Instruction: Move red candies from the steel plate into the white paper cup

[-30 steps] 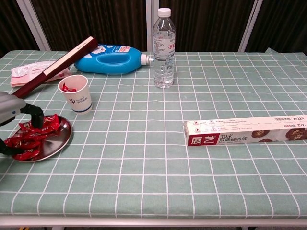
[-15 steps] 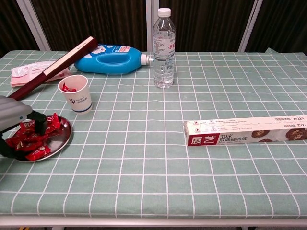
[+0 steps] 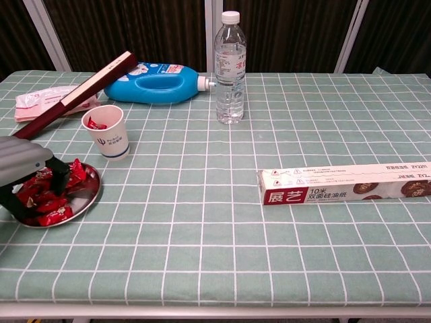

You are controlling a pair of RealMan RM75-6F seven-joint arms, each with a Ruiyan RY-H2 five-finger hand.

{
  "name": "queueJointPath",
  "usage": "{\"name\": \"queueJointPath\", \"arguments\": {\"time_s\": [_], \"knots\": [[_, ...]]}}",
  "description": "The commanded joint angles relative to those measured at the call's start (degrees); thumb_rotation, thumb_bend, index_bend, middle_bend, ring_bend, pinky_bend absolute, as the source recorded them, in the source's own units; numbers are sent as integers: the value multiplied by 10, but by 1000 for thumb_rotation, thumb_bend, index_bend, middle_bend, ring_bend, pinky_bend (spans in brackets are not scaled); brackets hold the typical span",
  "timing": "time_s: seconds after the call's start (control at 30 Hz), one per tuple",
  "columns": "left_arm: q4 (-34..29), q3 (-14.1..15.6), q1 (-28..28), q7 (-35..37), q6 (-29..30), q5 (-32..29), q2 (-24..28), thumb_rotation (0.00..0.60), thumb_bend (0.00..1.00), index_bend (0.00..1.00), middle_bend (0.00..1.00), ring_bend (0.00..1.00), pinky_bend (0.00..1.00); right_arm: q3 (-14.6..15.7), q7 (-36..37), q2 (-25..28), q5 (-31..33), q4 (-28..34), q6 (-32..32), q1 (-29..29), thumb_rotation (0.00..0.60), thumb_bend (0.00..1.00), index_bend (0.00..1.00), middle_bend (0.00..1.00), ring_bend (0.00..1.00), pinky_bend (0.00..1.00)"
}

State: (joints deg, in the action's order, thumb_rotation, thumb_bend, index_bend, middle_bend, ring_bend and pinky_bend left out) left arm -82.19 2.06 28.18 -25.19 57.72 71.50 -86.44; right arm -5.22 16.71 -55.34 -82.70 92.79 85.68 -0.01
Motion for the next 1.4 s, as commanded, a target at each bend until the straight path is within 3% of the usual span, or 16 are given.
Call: {"name": "queueJointPath", "arguments": {"time_s": [0.03, 0.47, 0.67, 0.87, 1.07, 1.2, 1.4], "knots": [[12, 0, 0, 12, -6, 5, -5, 600, 326, 599, 615, 948, 1000, 0, -1, 0, 0, 1, 0, 0, 600, 29, 0, 137, 0, 356], [39, -2, -1, 67, -1, 40, -10, 600, 489, 692, 743, 969, 1000, 0, -3, 1, 0, 4, 0, 0, 600, 28, 0, 138, 0, 357], [23, -11, 1, 92, 9, 55, 10, 600, 527, 716, 767, 971, 1000, 0, -1, 1, 0, 3, 2, -1, 600, 28, 0, 138, 0, 359], [-29, -44, 18, 116, 16, 61, 52, 600, 526, 716, 767, 971, 1000, 0, 2, 0, -1, 0, 2, -1, 600, 28, 0, 138, 0, 359], [-55, -95, 55, 117, -1, 40, 74, 600, 525, 705, 760, 970, 1000, 0, 7, 0, 2, -4, 3, -3, 600, 28, 0, 138, 0, 360], [-39, -123, 87, 114, -27, 14, 62, 600, 521, 685, 740, 969, 1000, 0, 8, -2, 4, -7, 2, -4, 600, 28, 0, 138, 0, 360], [-1, -135, 122, 89, -60, -21, 30, 600, 510, 628, 676, 965, 1000, -1, 10, -2, 8, -9, 1, -5, 600, 28, 0, 138, 0, 360]]}}
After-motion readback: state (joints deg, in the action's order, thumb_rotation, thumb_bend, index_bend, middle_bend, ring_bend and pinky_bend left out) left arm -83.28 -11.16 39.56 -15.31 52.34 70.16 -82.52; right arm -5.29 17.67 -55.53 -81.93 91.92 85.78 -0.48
